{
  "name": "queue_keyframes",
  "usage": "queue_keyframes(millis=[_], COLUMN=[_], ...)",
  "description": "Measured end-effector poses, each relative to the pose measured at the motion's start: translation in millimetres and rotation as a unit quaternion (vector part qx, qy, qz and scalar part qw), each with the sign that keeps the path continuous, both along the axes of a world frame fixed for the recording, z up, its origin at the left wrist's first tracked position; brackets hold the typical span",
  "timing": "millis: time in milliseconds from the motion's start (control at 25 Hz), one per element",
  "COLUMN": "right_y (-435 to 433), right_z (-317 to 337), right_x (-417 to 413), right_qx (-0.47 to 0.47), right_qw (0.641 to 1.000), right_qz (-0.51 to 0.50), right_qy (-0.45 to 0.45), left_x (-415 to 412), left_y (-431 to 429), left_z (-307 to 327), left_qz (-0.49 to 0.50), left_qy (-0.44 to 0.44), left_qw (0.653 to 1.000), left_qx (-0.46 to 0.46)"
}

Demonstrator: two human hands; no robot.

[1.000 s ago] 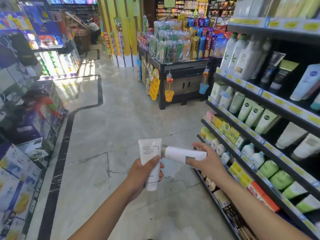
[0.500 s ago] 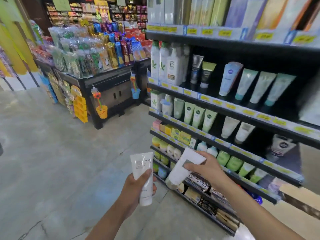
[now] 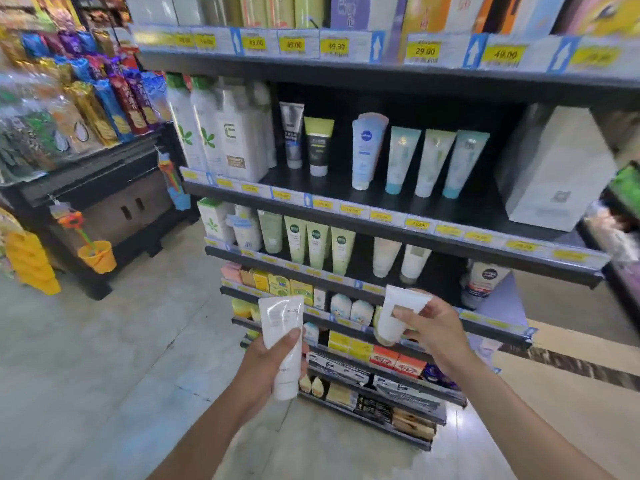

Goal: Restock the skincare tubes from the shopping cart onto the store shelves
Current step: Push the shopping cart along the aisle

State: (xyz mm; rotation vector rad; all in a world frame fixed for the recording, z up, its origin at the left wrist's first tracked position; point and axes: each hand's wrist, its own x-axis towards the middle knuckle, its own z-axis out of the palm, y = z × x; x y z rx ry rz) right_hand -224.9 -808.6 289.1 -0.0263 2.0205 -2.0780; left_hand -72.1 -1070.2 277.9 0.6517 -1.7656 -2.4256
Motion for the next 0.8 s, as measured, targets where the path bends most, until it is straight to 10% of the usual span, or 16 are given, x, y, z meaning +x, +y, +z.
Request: queue_keyframes(millis=[280,800], right_y=[12.7,13.8], right_z=[-2.9,-38.4], right_x=[-55.0,-123.5], right_qx=[0.103,0.187], right_qw=[0.976,0.961], right_qz=[-0.068,-0.117], right_qy=[0.179,0.168], left_x=[-70.1,-115.2], left_y=[9.0,-13.3], left_z=[-7.2,-15.2], left_qz=[-0.021,-0.03], left_qy=[0.006,0.005], left_qw=[1.0,0.999], left_qx=[0.011,-0.01])
